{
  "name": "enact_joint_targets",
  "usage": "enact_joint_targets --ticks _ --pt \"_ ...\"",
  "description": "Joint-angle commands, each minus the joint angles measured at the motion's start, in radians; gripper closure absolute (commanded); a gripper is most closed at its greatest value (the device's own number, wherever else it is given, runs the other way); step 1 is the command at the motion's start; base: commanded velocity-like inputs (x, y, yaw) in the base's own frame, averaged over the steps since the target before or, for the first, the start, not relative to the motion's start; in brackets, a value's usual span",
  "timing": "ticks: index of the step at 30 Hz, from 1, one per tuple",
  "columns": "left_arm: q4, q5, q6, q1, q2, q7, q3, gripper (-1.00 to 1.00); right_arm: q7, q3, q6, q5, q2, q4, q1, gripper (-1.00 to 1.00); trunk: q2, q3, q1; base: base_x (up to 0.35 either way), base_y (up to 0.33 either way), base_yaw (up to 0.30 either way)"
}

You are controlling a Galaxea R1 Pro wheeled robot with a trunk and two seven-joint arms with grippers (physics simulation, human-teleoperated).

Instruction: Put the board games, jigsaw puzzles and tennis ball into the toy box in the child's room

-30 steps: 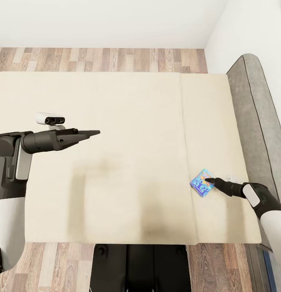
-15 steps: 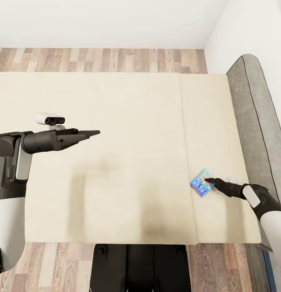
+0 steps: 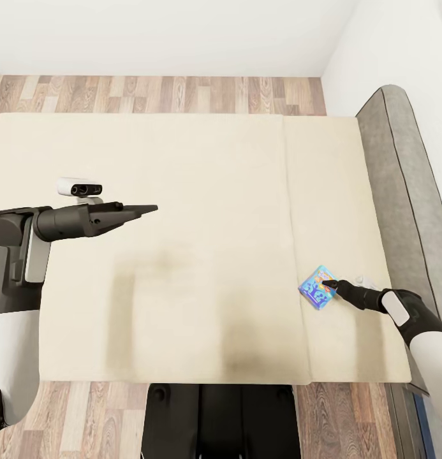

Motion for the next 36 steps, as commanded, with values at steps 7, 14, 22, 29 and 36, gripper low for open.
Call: enact_joint_targets --ticks 7,14,22,29,36 --pt "0.0 0.0 0.01 -0.001 0.0 -0.003 0.0 -1.0 0.022 -0.005 0.004 0.026 0.043 -0.001 0.0 -1.0 -0.001 -0.001 0.001 0.0 0.0 0.0" --pt "0.0 0.0 0.01 -0.001 -0.001 -0.003 -0.003 -1.0 0.026 -0.005 0.01 0.026 0.044 -0.026 0.0 -1.0 -0.001 -0.001 0.001 0.0 0.0 0.0" --pt "0.0 0.0 0.01 -0.001 -0.003 -0.003 -0.005 -1.0 0.026 -0.005 0.011 0.025 0.044 -0.028 0.0 -1.0 -0.001 -0.001 0.001 0.0 0.0 0.0" --pt "0.0 0.0 0.01 -0.001 -0.003 -0.003 -0.006 -1.0 0.026 -0.005 0.011 0.026 0.045 -0.028 0.0 -1.0 -0.001 -0.001 0.001 0.0 0.0 0.0" --pt "0.0 0.0 0.01 -0.001 -0.004 -0.003 -0.006 -1.0 0.026 -0.005 0.011 0.025 0.055 -0.031 0.0 -1.0 -0.001 -0.001 0.001 0.0 0.0 0.0"
